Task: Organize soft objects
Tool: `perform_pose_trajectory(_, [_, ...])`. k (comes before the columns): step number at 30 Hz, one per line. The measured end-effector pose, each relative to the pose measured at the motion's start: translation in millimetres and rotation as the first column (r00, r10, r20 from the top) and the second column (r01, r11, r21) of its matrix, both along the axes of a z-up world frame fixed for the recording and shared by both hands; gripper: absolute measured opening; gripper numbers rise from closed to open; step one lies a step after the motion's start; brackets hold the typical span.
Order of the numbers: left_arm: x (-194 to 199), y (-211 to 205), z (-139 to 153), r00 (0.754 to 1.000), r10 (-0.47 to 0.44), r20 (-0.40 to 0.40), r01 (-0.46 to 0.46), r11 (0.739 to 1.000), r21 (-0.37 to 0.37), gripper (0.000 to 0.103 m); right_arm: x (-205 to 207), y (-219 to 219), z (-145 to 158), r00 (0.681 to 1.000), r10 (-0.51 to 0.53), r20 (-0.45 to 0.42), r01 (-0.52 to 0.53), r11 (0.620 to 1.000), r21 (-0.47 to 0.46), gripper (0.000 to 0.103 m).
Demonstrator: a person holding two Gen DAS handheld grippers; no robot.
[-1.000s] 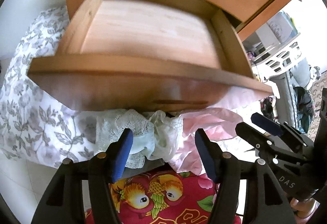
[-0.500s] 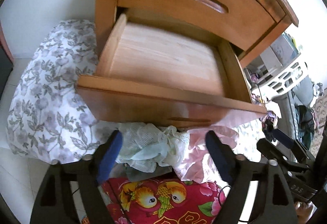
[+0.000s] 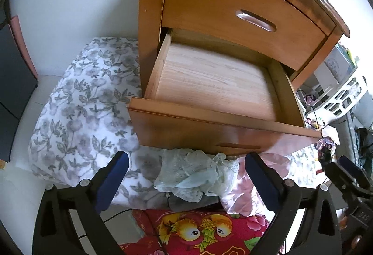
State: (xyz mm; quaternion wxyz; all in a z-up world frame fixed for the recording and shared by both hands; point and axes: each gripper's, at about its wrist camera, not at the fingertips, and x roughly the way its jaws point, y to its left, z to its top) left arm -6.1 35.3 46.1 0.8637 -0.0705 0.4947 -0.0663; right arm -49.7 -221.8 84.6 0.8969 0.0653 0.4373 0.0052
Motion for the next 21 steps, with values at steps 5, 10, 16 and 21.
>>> perform_pose_trajectory(5, [-5, -3, 8, 0.999, 0.006, 0.034, -0.008, 0.999, 0.049, 0.100, -6, 1, 11, 1.000, -0.009, 0.028, 0.009, 1.000, -0.004, 0.103])
perform_pose_trajectory(10, [-7, -5, 13, 0.999, 0.011, 0.047, -0.017, 0.993, 0.116, 0.100, -10, 1, 19, 0.999, -0.012, 0.050, 0.013, 1.000, -0.011, 0.103])
perform_pose_trajectory(16, [-11, -8, 16, 0.999, 0.016, 0.050, -0.025, 0.985, 0.170, 0.100, -12, 1, 22, 0.998, -0.017, 0.062, 0.018, 1.000, -0.012, 0.103])
perform_pose_trajectory(21, [-13, -9, 16, 0.998, 0.022, 0.053, -0.032, 0.982, 0.187, 0.100, -13, 0, 23, 0.998, -0.022, 0.064, 0.022, 1.000, -0.012, 0.103])
